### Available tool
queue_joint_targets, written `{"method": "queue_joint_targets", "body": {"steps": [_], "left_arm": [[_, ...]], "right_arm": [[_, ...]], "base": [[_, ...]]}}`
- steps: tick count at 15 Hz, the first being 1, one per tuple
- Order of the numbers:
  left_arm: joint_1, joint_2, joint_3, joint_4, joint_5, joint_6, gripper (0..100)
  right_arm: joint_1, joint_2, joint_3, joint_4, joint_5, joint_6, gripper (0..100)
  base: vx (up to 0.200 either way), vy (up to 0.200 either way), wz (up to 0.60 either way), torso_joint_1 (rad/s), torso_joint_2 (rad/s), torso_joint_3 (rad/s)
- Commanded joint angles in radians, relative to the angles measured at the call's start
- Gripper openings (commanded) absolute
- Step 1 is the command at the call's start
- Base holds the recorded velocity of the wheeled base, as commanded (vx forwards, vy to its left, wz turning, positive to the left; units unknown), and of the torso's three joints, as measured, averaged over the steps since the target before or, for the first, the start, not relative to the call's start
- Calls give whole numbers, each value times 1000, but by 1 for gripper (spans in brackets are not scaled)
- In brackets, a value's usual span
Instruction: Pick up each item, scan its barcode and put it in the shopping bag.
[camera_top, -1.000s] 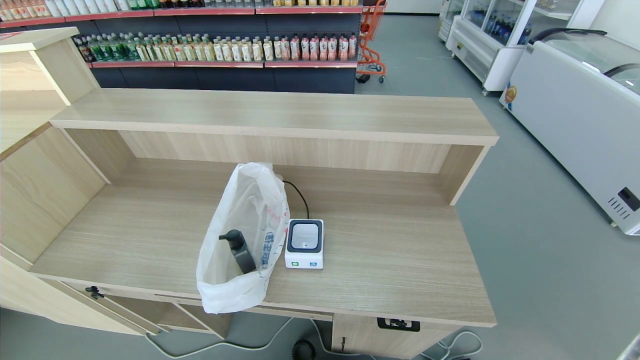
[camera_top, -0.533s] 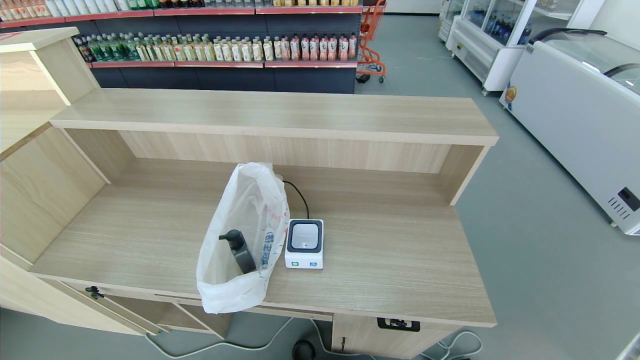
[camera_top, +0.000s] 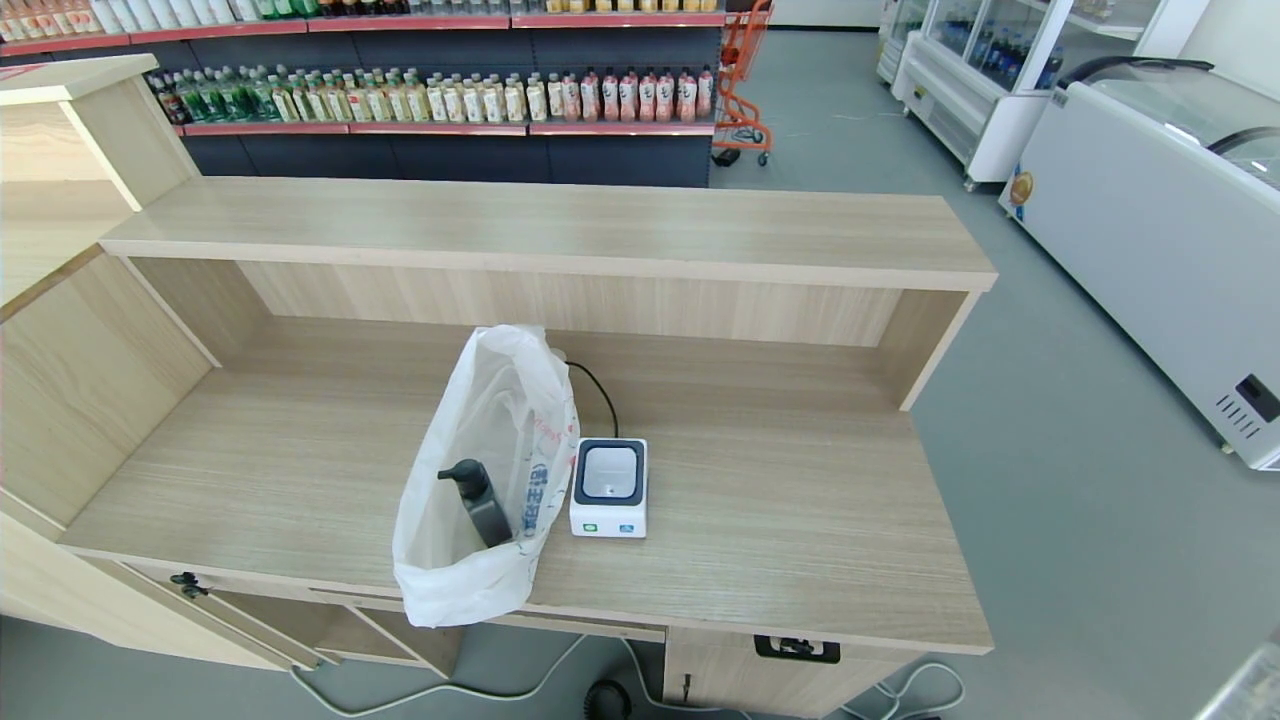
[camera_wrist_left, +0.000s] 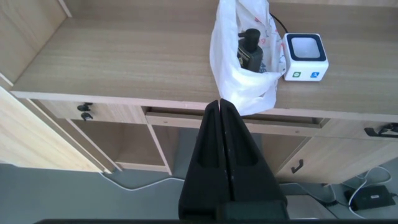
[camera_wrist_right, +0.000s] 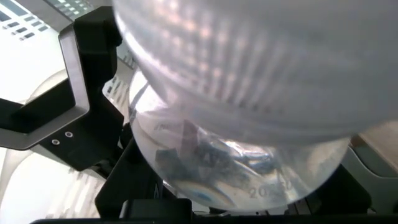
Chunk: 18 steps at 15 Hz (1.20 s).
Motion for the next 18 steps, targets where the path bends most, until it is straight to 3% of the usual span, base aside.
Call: {"method": "queue_joint_targets", "body": {"steps": [1,2,3,4,5,7,10,13,15,18], "left_arm": [[0,1,0,-2,0,0,0],[0,0,0,0,0,0,0],[0,0,-1,0,0,0,0],[0,0,0,0,0,0,0],[0,0,0,0,0,0,0],[0,0,0,0,0,0,0],[0,1,0,0,0,0,0],[0,0,0,-2,0,0,0],[0,0,-1,0,2,0,0],[0,0,-1,0,0,0,0]], "right_arm": [[-62,12,7,54,-3,-111,0],[-107,25,10,101,-11,-222,0],[-213,61,36,246,-140,-565,0],[-246,80,50,282,-250,-691,0],[-297,100,73,284,-473,-780,0],[-286,143,82,246,-638,-806,0],[-291,166,134,141,-671,-923,0],[-312,186,145,82,-672,-931,0],[-314,183,237,-63,-766,-1015,0],[-309,173,295,-150,-832,-1090,0]], "base": [[0,0,0,0,0,0],[0,0,0,0,0,0],[0,0,0,0,0,0],[0,0,0,0,0,0],[0,0,0,0,0,0],[0,0,0,0,0,0],[0,0,0,0,0,0],[0,0,0,0,0,0],[0,0,0,0,0,0],[0,0,0,0,0,0]]}}
